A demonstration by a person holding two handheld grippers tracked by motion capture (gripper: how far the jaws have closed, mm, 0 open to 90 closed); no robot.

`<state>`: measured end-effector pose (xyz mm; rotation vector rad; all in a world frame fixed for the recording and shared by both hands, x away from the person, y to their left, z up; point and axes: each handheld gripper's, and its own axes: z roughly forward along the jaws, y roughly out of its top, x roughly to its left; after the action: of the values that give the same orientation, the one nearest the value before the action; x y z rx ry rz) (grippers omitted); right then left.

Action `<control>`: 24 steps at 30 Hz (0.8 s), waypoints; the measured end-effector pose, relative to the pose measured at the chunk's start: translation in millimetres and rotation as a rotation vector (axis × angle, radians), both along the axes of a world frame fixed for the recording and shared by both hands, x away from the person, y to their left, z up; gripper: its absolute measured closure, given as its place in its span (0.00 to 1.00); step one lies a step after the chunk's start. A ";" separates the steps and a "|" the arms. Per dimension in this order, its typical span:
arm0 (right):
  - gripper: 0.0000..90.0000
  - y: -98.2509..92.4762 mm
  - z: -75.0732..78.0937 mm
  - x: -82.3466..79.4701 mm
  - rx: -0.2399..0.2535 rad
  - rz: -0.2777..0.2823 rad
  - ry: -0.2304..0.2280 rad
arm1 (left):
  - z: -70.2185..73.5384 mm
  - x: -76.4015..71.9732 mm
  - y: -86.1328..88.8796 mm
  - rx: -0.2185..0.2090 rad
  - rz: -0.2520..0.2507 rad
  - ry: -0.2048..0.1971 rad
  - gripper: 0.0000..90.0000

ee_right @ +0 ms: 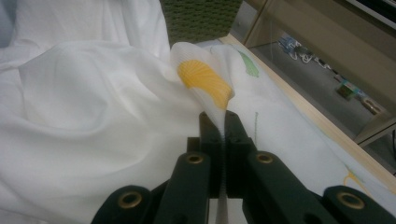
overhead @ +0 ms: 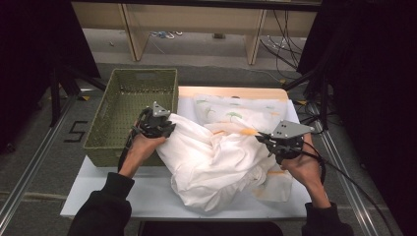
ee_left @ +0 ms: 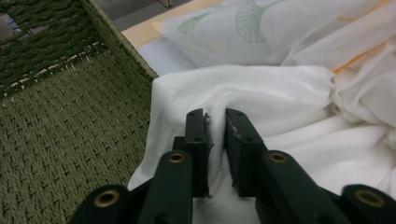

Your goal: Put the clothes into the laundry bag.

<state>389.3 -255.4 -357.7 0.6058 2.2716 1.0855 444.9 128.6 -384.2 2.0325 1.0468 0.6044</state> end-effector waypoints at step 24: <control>1.00 2.9 4.1 -3.7 0.004 0.013 -0.011 | -40.3 -42.6 -191.1 -0.182 -0.440 0.087 0.97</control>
<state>385.6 -252.5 -353.6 0.5855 2.2678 1.0971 402.3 -62.5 -424.5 2.0500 0.6416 0.1857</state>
